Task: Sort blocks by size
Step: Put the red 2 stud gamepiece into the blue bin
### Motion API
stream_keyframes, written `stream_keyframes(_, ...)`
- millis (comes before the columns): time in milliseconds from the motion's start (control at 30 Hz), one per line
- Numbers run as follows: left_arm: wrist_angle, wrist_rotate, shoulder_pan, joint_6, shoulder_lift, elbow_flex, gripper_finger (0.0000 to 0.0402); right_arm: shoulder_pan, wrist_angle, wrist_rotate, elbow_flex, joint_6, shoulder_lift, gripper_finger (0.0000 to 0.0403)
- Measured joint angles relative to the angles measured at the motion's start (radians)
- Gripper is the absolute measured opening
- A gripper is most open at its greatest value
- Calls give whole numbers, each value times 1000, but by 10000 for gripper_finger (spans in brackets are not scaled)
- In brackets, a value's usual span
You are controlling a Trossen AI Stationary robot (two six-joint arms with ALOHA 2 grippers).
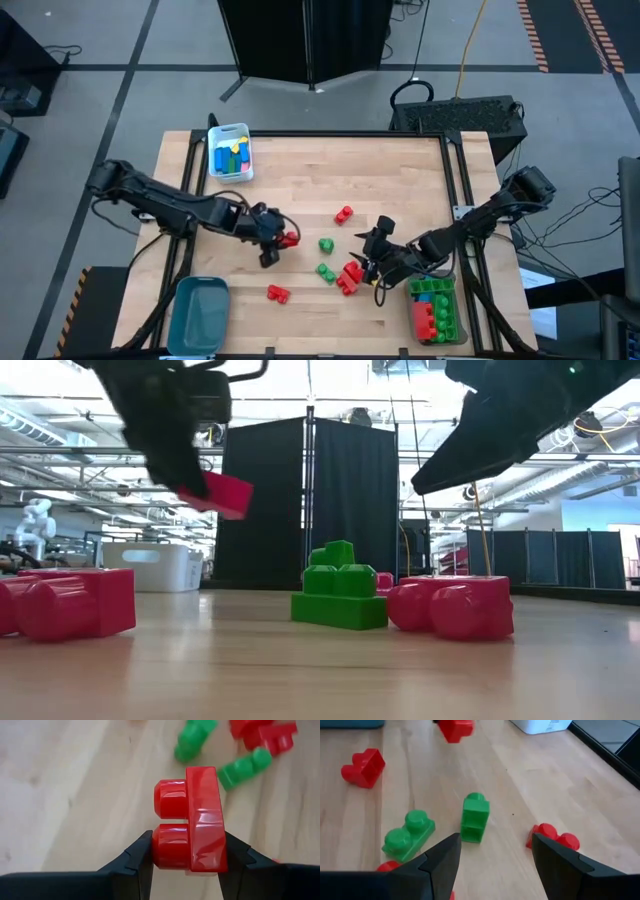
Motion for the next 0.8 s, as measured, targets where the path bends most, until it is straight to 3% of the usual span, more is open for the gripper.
stream_keyframes(100, -54, 18, -36, -54, -14, 0, 141, -11, 7, -41, 0, 1, 0, 228)
stream_keyframes(300, -107, 108, -79, -152, -36, 7, 141, -60, 60, -221, 0, -73, 0, 228)
stream_keyframes(533, -264, 149, -125, -210, -37, 107, 141, -136, 163, -229, 0, -147, 0, 228)
stream_keyframes(800, -340, 147, -205, -317, -37, 163, 141, -198, 161, -229, 0, -165, 0, 228)
